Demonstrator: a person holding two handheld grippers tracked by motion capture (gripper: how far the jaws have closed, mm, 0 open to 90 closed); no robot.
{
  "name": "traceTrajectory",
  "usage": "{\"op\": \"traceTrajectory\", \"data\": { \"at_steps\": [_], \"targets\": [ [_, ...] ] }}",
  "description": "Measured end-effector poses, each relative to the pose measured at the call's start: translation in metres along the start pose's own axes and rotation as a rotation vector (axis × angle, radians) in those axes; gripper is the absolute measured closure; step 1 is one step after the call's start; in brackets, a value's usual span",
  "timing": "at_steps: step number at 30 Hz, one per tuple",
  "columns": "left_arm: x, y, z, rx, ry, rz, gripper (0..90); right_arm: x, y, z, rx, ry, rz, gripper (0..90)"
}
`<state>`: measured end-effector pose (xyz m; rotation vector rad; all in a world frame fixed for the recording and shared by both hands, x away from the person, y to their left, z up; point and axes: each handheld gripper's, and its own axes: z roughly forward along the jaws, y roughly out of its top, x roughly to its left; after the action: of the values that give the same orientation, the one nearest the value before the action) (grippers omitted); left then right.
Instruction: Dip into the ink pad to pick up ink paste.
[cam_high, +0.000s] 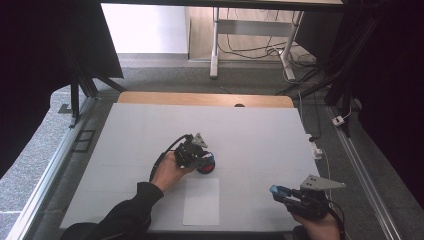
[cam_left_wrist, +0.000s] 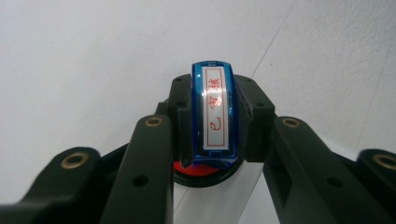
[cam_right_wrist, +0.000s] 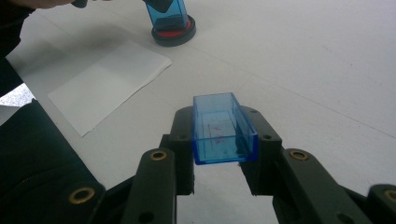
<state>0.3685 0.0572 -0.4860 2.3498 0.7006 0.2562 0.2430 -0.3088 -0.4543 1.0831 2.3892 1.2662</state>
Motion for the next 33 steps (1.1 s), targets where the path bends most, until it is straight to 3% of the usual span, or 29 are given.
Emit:
{"op": "traceTrajectory", "data": {
  "at_steps": [7,29,33],
  "targets": [
    [-0.002,0.001,0.000,0.004,0.012,0.007,70.6,0.000,0.000,0.000,0.002,0.000,0.000,68.2],
    [0.029,-0.012,0.002,-0.060,-0.162,-0.185,70.5,0.000,0.000,0.000,0.007,-0.001,0.002,68.3],
    [0.026,-0.011,0.002,-0.057,-0.145,-0.169,70.5,0.000,0.000,0.000,0.008,-0.001,0.002,68.3]
  ]
}}
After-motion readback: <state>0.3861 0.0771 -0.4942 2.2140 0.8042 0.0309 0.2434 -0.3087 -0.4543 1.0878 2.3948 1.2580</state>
